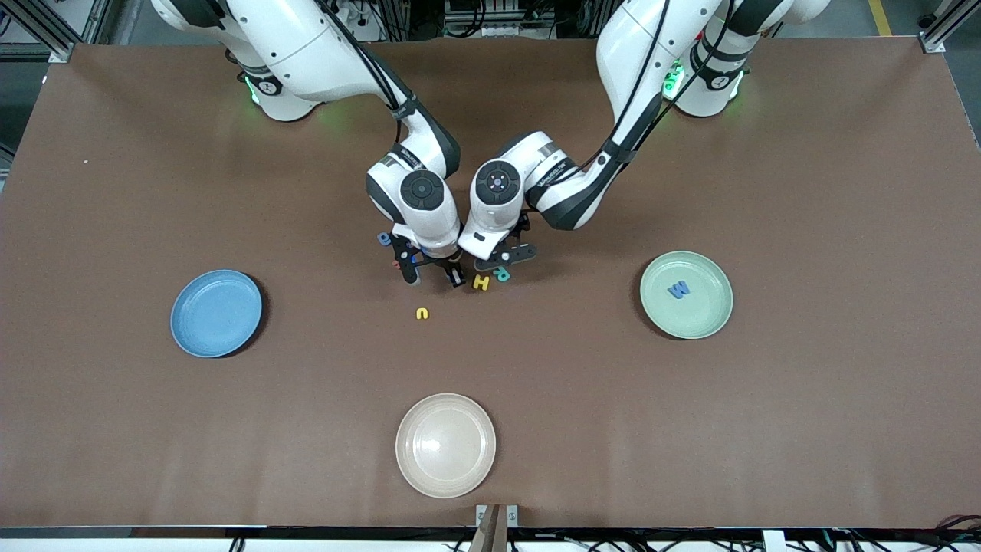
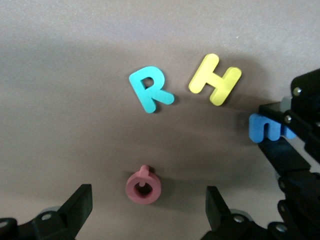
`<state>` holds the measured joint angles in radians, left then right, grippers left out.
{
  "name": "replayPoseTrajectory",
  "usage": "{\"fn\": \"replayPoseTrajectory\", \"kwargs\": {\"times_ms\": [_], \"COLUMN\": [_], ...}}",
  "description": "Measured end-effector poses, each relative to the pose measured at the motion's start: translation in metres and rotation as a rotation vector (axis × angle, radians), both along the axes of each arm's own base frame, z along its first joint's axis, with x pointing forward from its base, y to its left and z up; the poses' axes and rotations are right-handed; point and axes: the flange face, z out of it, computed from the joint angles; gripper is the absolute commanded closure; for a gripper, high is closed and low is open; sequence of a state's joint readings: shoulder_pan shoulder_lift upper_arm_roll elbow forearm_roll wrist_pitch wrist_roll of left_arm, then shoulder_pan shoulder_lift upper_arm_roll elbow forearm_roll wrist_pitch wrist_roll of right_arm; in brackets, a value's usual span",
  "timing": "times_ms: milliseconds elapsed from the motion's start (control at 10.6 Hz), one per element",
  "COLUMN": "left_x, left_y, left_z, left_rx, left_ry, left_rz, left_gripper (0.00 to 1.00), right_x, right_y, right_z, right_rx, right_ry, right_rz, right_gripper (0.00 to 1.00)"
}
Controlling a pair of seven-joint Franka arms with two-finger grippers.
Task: Sort upper and lower case letters into plates
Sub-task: 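Grasp the blue e with the right gripper while the left grasps pink O, then carry the e to the blue plate and open the right gripper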
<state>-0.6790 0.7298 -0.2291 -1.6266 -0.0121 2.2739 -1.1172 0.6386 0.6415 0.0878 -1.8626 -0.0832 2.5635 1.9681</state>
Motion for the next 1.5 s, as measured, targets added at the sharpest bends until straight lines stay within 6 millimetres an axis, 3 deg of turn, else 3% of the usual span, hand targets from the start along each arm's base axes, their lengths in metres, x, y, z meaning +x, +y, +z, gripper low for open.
{"fn": "replayPoseTrajectory", "kwargs": {"times_ms": [376, 564, 658, 846, 1128, 1504], "left_x": [-0.001, -0.024, -0.035, -0.04, -0.041, -0.03], "left_y": [-0.001, -0.003, -0.005, -0.007, -0.006, -0.002], "left_z": [-0.001, -0.026, -0.038, -0.041, -0.041, -0.031], "left_rx": [0.01, 0.032, 0.035, 0.032, 0.031, 0.026], "left_ry": [-0.044, -0.026, -0.022, -0.031, -0.035, -0.065], "left_rz": [-0.018, -0.005, 0.004, 0.007, 0.004, -0.013], "left_gripper": [0.0, 0.0, 0.0, 0.0, 0.07, 0.14], "right_x": [0.007, 0.046, 0.069, 0.106, 0.134, 0.158], "right_y": [-0.008, -0.039, -0.063, -0.113, -0.189, -0.36], "right_z": [0.003, 0.018, 0.032, 0.066, 0.104, 0.097], "right_rx": [-0.023, -0.051, -0.061, -0.081, -0.155, -0.159], "right_ry": [-0.019, -0.061, -0.075, -0.086, 0.019, 0.153], "right_rz": [0.025, 0.064, 0.089, 0.139, 0.274, 0.477], "right_gripper": [1.0, 1.0, 1.0, 1.0, 1.0, 1.0]}}
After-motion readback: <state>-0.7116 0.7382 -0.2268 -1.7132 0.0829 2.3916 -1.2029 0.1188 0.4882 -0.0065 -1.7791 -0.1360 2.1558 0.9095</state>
